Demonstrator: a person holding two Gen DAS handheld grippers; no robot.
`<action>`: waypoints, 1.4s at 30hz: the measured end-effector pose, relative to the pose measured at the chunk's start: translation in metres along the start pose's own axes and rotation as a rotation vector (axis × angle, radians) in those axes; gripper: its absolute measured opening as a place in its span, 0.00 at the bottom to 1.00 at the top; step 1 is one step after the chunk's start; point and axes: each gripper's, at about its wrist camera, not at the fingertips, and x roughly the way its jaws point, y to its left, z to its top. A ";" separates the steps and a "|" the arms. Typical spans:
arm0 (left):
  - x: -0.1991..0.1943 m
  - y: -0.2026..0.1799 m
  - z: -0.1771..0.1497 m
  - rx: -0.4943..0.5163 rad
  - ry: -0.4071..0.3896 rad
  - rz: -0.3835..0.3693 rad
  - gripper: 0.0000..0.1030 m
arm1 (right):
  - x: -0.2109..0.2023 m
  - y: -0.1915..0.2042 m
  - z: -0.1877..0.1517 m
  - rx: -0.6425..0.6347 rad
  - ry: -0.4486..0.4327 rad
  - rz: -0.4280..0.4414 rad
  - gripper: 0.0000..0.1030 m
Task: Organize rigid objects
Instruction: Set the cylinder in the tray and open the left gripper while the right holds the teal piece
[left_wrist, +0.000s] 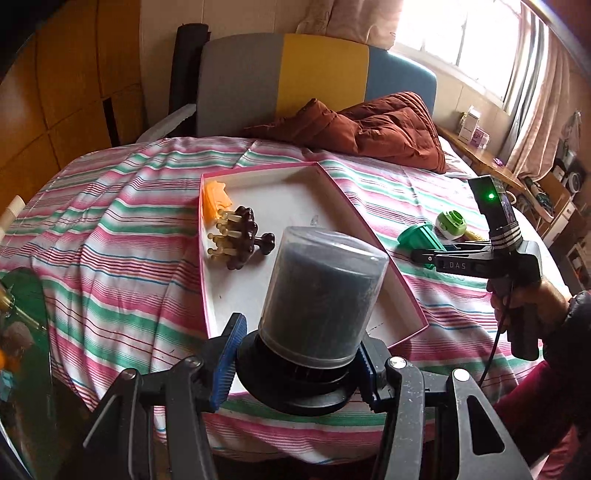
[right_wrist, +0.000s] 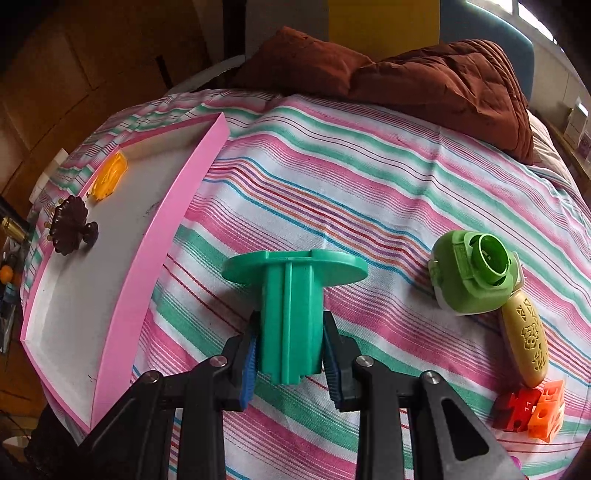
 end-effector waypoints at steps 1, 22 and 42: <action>0.000 0.001 0.001 -0.001 -0.001 -0.003 0.53 | 0.000 0.000 0.000 -0.003 -0.002 -0.004 0.29; 0.094 0.024 0.122 -0.139 0.084 -0.154 0.53 | -0.001 0.001 0.000 -0.010 -0.009 -0.009 0.29; 0.126 0.036 0.137 -0.128 0.110 -0.035 0.65 | -0.002 -0.001 -0.002 0.003 -0.012 -0.002 0.29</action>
